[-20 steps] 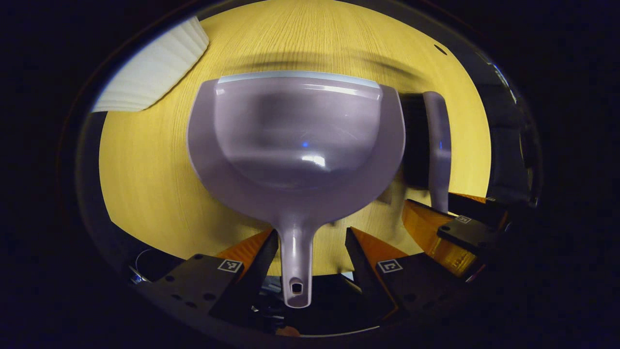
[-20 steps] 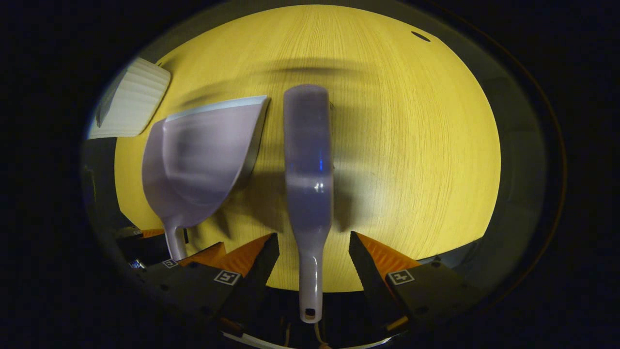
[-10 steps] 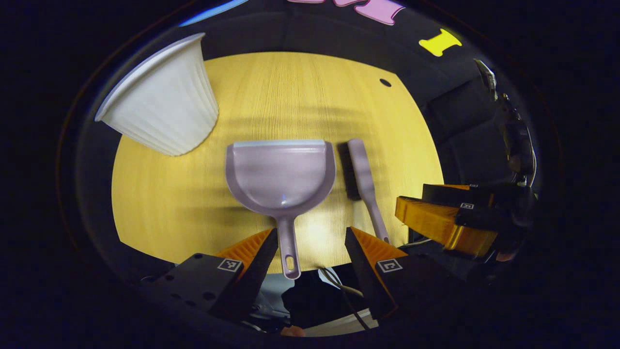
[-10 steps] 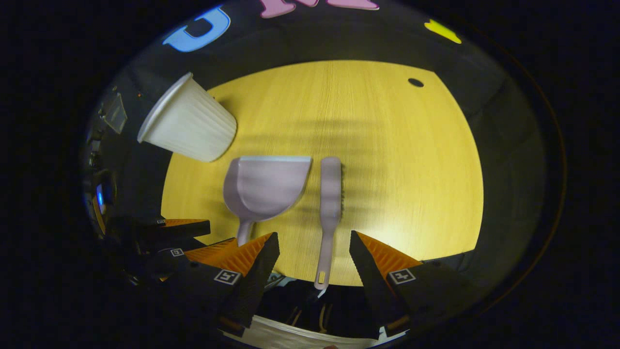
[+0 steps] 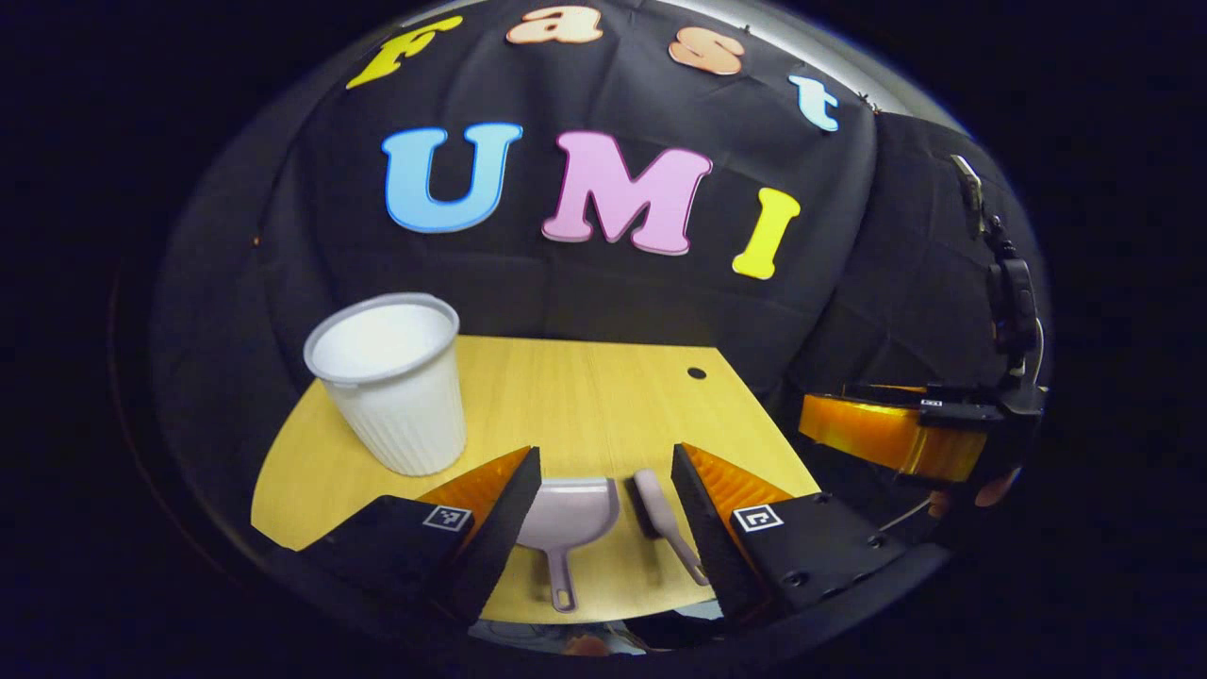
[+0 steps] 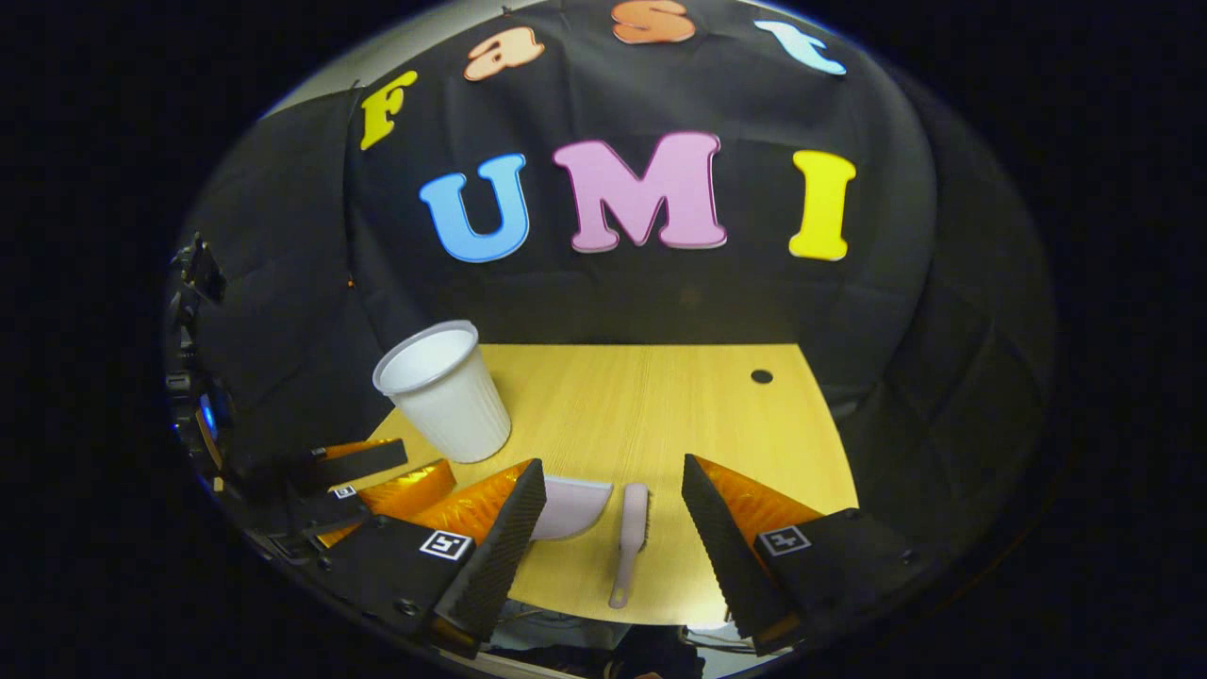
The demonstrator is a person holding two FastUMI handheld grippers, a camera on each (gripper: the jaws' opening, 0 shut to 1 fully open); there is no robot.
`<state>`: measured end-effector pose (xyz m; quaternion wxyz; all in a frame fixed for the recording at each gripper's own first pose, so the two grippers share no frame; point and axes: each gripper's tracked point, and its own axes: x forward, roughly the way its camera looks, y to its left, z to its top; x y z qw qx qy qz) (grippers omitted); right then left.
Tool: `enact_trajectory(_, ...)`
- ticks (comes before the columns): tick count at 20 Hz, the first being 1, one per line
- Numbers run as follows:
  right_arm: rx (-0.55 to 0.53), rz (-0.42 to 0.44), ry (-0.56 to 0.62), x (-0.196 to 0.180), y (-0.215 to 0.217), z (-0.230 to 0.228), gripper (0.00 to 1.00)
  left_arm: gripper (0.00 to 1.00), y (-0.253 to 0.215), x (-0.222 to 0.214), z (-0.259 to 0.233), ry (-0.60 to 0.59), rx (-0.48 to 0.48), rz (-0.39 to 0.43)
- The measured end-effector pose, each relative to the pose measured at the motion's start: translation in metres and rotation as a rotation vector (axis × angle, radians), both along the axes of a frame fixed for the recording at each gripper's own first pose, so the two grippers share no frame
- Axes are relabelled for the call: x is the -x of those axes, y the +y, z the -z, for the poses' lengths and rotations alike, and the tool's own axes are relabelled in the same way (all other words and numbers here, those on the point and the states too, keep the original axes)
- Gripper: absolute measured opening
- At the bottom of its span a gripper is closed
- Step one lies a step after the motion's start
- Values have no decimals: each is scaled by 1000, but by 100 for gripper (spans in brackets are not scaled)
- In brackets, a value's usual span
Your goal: Pick up the small broom and dustpan from the desktop, sweep the trash into the dustpan with the broom, and then empty the trash into the garbage bin.
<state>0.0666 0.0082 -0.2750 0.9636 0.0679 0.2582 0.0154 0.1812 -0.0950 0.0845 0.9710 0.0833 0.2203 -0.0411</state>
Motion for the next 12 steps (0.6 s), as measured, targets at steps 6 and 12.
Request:
enact_trajectory(6,87,35,-328,30,-14,-75,93,83,8,21,-30,-195,46,-74)
enact_trajectory(12,76,-40,-430,21,-17,-121,93,81,-7,55,-110,-501,-72,-145)
